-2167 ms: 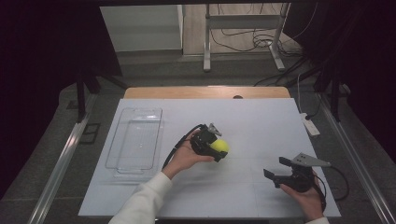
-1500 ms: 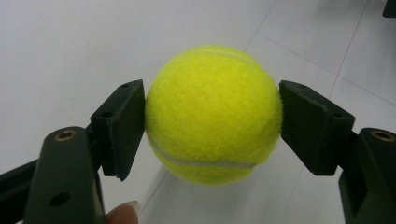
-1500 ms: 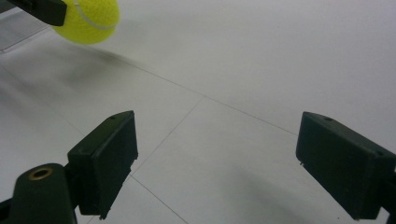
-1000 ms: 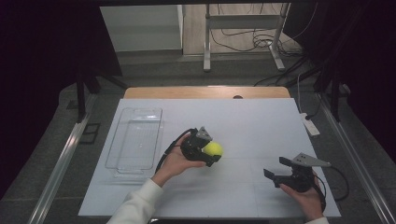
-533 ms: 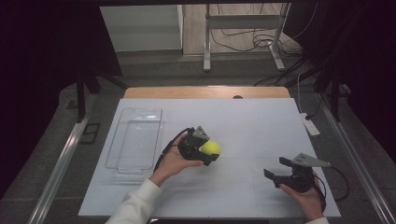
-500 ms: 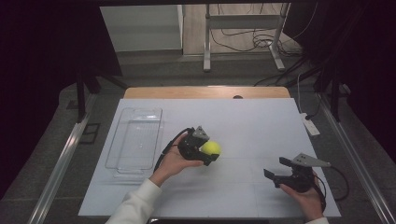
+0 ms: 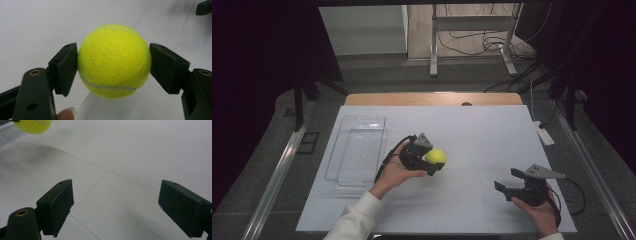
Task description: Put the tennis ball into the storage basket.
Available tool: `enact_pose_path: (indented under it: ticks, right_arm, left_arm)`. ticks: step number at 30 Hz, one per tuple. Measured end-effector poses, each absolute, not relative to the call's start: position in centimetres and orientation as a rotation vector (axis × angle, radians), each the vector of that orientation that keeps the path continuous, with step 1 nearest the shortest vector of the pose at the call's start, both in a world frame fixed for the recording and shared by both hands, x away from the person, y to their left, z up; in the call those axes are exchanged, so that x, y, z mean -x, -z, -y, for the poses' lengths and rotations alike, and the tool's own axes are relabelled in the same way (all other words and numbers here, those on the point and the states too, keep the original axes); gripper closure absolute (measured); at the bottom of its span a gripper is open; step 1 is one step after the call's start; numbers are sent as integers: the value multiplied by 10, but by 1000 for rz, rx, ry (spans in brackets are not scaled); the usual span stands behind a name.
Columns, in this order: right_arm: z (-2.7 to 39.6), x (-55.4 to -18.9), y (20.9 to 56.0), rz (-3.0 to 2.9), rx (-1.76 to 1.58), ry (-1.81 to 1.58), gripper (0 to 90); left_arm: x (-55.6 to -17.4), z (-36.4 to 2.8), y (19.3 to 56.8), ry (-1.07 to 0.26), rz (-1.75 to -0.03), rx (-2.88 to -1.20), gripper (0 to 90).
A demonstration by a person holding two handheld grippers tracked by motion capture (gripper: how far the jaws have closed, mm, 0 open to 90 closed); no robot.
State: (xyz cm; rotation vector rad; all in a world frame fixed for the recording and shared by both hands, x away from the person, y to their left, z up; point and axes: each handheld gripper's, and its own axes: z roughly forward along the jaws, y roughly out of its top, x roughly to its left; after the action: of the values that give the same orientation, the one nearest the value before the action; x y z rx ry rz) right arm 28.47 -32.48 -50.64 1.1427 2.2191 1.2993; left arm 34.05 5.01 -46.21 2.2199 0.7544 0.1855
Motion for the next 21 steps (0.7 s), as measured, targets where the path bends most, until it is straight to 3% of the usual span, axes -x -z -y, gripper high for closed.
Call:
enact_pose_path:
  ticks: [21]
  right_arm:
    - [324,-285,507,-2223,-1141,-1297,133]
  left_arm:
    - [-334,-66,449,-227,-758,-2169,268]
